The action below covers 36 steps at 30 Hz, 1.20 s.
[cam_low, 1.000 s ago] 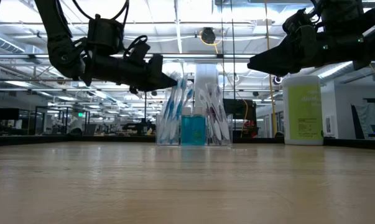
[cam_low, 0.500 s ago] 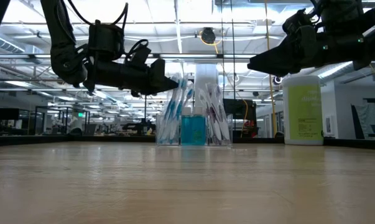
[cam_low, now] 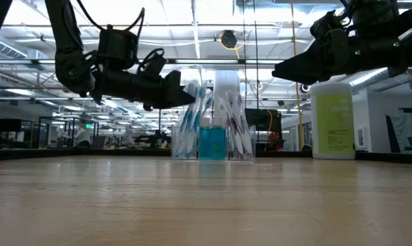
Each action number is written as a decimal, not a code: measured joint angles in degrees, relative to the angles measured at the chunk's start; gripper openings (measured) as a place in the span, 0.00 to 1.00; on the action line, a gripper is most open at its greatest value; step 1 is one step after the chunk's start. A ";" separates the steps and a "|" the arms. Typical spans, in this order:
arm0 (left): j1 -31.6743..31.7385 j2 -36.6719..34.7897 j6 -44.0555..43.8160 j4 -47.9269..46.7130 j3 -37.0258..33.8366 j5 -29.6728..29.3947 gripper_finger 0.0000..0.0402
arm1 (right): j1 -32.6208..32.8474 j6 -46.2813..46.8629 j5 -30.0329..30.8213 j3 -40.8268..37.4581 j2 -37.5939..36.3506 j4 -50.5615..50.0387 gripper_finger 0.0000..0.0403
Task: Pick & Place toothbrushing station
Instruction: Put the blue toothbrush into the transparent organizer, then return to Home Position
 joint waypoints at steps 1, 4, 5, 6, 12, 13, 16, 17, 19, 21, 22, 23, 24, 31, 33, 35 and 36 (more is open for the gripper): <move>-0.05 0.06 -0.01 -0.30 0.00 0.11 0.30 | 0.02 0.00 0.00 0.00 0.00 -0.02 0.53; -0.05 -0.10 -1.38 0.08 0.02 0.17 0.43 | 0.01 0.00 0.00 0.00 0.00 -0.04 0.53; -0.06 -0.10 -2.07 -0.03 0.02 0.17 0.46 | 0.01 0.00 0.00 0.00 0.00 -0.04 0.53; -0.18 -0.10 -2.66 -0.07 0.02 0.15 0.50 | 0.02 0.00 0.00 0.00 0.00 -0.04 0.53; -0.91 -2.03 -1.84 0.14 0.02 0.15 0.63 | 0.02 0.00 0.00 0.00 0.00 -0.06 0.53; -1.11 -2.78 -1.54 -0.05 0.04 0.15 0.64 | 0.00 0.00 0.00 0.00 0.00 -0.06 0.53; -1.50 -5.87 -1.29 -3.55 0.07 0.13 0.66 | 0.00 0.00 0.00 0.00 0.00 -0.07 0.53; -1.52 -7.18 -1.27 -5.61 0.07 0.17 0.66 | 0.02 0.00 0.00 0.00 0.00 -0.07 0.53; -1.55 -10.21 -1.25 -10.46 0.07 0.13 0.66 | 0.01 0.00 0.00 0.00 0.00 -0.07 0.53; -1.56 -14.00 -1.30 -16.67 0.09 0.07 0.66 | 0.00 0.00 0.00 0.00 0.00 -0.19 0.53; -1.58 -16.16 -1.57 -20.04 0.09 0.10 0.66 | 0.02 0.00 0.00 0.00 0.00 -0.19 0.53; -1.60 -18.51 -1.88 -23.28 0.09 0.12 0.66 | 0.01 0.00 0.00 0.00 0.00 -0.18 0.53; -1.71 -20.97 -2.50 -26.65 0.10 0.13 0.66 | 0.00 0.00 -0.01 0.00 0.00 -0.19 0.53; -3.34 -40.37 -6.76 -49.53 0.13 0.19 0.66 | 0.02 0.17 -0.02 0.00 0.00 -0.20 0.53; -3.94 -46.74 -6.34 -56.90 0.13 0.10 0.66 | 0.02 0.22 -0.02 0.00 -0.50 -0.60 0.53; -4.67 -53.60 -4.36 -65.40 0.14 0.02 0.66 | 0.01 1.36 -0.02 0.00 -1.61 -0.95 0.53; -5.04 -56.93 -3.61 -69.92 0.15 0.00 0.66 | 0.00 2.33 -0.02 0.00 -2.54 -1.50 0.53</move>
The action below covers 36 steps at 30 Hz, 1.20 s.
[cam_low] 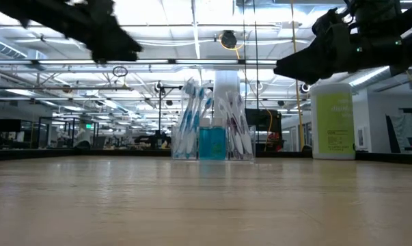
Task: Pick & Place toothbrushing station
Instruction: Return to Home Position
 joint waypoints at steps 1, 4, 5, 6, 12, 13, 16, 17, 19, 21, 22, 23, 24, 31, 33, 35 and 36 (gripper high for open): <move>-0.41 -3.27 0.48 -4.50 0.00 -0.05 0.66 | 0.01 0.97 0.00 -0.02 -1.28 -0.73 0.53; -1.51 -11.93 -0.64 -13.59 0.00 -0.59 0.66 | 0.00 2.71 0.02 0.00 -6.24 -3.99 0.53; -1.87 -14.57 -1.21 -15.70 0.00 -0.78 0.66 | 0.01 2.95 0.00 -0.02 -8.20 -5.53 0.53; -2.31 -17.06 -1.59 -17.87 0.00 -0.79 0.66 | 0.00 3.24 -0.04 -0.02 -10.14 -6.81 0.53; -4.31 -29.60 -3.70 -29.38 0.02 -1.31 0.66 | 0.02 7.07 -0.22 -0.02 -21.70 -10.72 0.53; -4.44 -30.91 -4.49 -31.30 0.01 -1.51 0.66 | 0.01 7.34 -0.22 -0.02 -23.68 -11.86 0.53; -4.82 -34.01 -5.28 -32.59 -1.36 -1.60 0.66 | 0.02 6.90 -0.26 -0.02 -30.28 -17.57 0.53; -4.99 -35.13 -5.42 -32.45 -2.42 -1.60 0.66 | 0.02 6.54 -0.37 -0.02 -32.51 -20.23 0.53; -5.34 -36.91 -5.51 -30.26 -4.59 -1.54 0.66 | 0.00 5.43 -0.39 -0.02 -36.92 -25.75 0.53; -5.66 -38.78 -5.12 -28.05 -6.76 -1.57 0.66 | 0.01 5.12 -0.39 -0.05 -41.26 -29.95 0.53; -5.79 -39.71 -5.17 -27.70 -7.85 -1.59 0.66 | 0.01 5.14 -0.40 -0.07 -43.23 -31.14 0.53; -5.84 -40.48 -5.47 -26.97 -8.95 -1.59 0.66 | 0.02 5.28 -0.42 -0.06 -45.19 -31.93 0.53; -5.83 -41.13 -5.77 -26.08 -9.98 -1.53 0.66 | 0.02 5.35 -0.44 -0.05 -47.06 -32.73 0.53; -5.81 -44.30 -6.37 -22.52 -15.58 -1.49 0.66 | 0.02 5.30 -0.44 0.03 -53.61 -38.02 0.53; -5.81 -44.61 -6.36 -21.22 -16.93 -1.53 0.66 | 0.02 5.34 -0.43 -0.05 -53.27 -39.11 0.53; -5.81 -44.58 -6.72 -20.82 -18.82 -1.53 0.66 | 0.02 5.59 -0.39 -0.45 -53.12 -39.47 0.53; -5.81 -44.56 -6.98 -19.85 -19.84 -1.53 0.66 | 0.02 5.78 -0.39 -0.82 -53.36 -39.41 0.53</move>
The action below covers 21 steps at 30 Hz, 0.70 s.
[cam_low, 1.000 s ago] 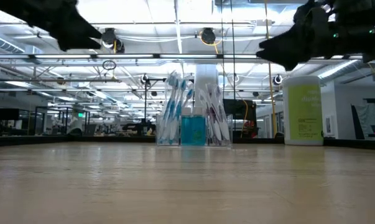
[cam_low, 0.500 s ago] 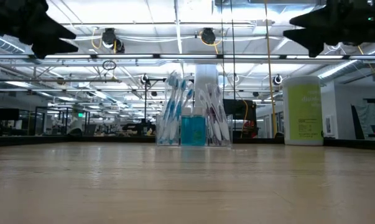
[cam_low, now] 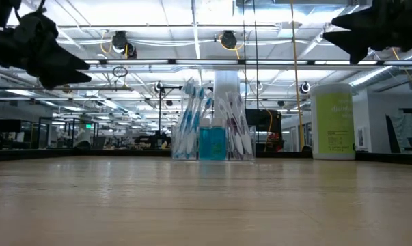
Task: Pick & Place toothbrushing station
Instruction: Return to Home Position
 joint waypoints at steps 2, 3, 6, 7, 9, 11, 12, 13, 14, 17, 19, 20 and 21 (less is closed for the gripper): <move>0.00 -0.02 -0.17 3.03 -2.12 -0.01 0.66 | 0.00 0.21 -0.04 -0.62 -0.27 0.65 0.53; 0.00 -0.02 -0.17 4.48 -3.36 0.00 0.66 | 0.00 0.21 -0.04 -0.75 -0.25 0.96 0.53; 0.00 0.05 0.75 10.17 -6.09 0.81 0.66 | 0.00 -0.21 0.04 -1.79 -0.23 1.11 0.53; 0.00 0.02 1.81 11.20 -6.25 1.90 0.66 | 0.00 -0.28 0.06 -2.21 -0.23 1.41 0.53; 0.00 0.05 4.13 15.32 -7.44 4.99 0.66 | 0.00 -0.32 0.03 -3.17 -0.23 3.92 0.53; 0.00 -0.02 5.37 17.77 -8.35 8.10 0.66 | 0.00 -0.35 -0.04 -4.47 -0.26 6.70 0.53; -0.02 0.00 5.49 18.40 -8.60 9.06 0.66 | 0.01 -0.35 -0.02 -5.49 -0.25 8.19 0.53; -0.03 0.04 5.47 18.64 -8.69 9.23 0.66 | 0.00 -0.35 0.01 -6.76 -0.24 9.82 0.53; 0.00 0.04 5.45 18.68 -8.72 9.30 0.66 | 0.00 -0.35 0.02 -8.05 -0.22 11.53 0.53; 0.00 0.04 5.42 18.64 -8.75 10.71 0.66 | 0.00 -0.38 -0.02 -11.59 -0.11 18.24 0.53; 0.00 0.04 5.43 18.83 -8.82 12.36 0.66 | 0.00 -0.38 0.07 -13.40 -0.31 21.36 0.53; -0.04 0.04 5.43 18.80 -8.82 12.70 0.66 | 0.00 -0.34 0.11 -13.55 -0.23 21.85 0.53; 0.00 0.04 5.43 18.68 -8.82 12.92 0.66 | 0.02 -0.39 0.00 -13.59 -0.18 20.44 0.53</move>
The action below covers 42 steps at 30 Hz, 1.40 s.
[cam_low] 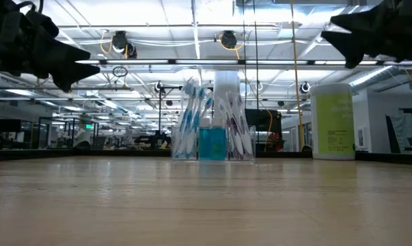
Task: Pick & Place toothbrushing station
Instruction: Return to Home Position
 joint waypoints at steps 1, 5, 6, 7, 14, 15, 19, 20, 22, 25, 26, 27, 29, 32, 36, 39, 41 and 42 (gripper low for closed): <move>0.00 0.00 0.00 -0.02 0.00 0.02 0.66 | 0.00 0.02 0.00 -0.01 0.23 -0.30 0.53; 0.00 0.00 1.73 0.29 -0.04 0.13 0.66 | 0.05 0.26 -0.54 -0.09 0.13 -2.59 0.53; 0.00 0.00 2.70 0.64 -0.11 0.12 0.66 | 0.03 0.38 -1.32 -0.12 0.20 -4.38 0.53; 0.00 0.00 3.71 0.91 -0.13 0.11 0.66 | 0.06 0.40 -1.56 -0.12 0.21 -5.74 0.53; 0.00 0.00 6.24 1.52 -0.13 0.09 0.66 | 0.11 1.38 -3.63 -0.23 0.19 -9.09 0.53; 0.00 0.00 6.81 1.57 -0.13 0.10 0.66 | 0.11 1.02 -4.59 -0.23 0.19 -9.57 0.53; 0.00 0.00 6.98 1.17 -0.13 0.08 0.66 | 0.11 -0.59 -5.99 -0.25 0.19 -12.40 0.53; 0.00 0.00 6.66 0.66 -0.13 0.09 0.66 | 0.11 -1.02 -5.90 -0.25 0.19 -13.57 0.53; 0.00 0.00 6.71 0.33 -0.09 0.09 0.66 | 0.11 -1.93 -5.90 -0.25 0.21 -15.10 0.53; 0.00 0.00 7.06 0.53 -0.09 0.09 0.66 | 0.11 -1.97 -5.89 -0.25 0.21 -15.36 0.53; 0.00 0.00 6.99 0.59 -0.09 0.09 0.66 | 0.11 -1.97 -5.89 -0.27 0.21 -15.42 0.53; 0.00 0.00 6.97 0.65 -0.09 0.09 0.66 | 0.11 -1.97 -5.90 -0.27 0.21 -15.44 0.53; 0.00 0.00 6.97 0.92 -0.09 0.09 0.66 | 0.11 -1.97 -5.89 -0.27 0.20 -15.44 0.53; 0.00 0.00 6.97 1.26 -0.09 0.08 0.66 | 0.11 -1.95 -5.88 -0.27 0.21 -15.48 0.53; 0.00 0.00 6.97 1.27 -0.09 0.07 0.66 | 0.11 -1.95 -5.88 -0.32 0.21 -15.51 0.53; 0.00 0.00 6.97 1.27 -0.09 0.06 0.66 | 0.11 -1.95 -5.88 -0.32 0.21 -15.51 0.53; 0.00 0.00 6.97 1.27 -0.09 0.06 0.66 | 0.11 -1.95 -5.88 -0.32 0.21 -15.51 0.53; 0.00 0.00 6.97 1.27 -0.09 0.06 0.66 | 0.11 -1.95 -5.88 -0.32 0.21 -15.51 0.53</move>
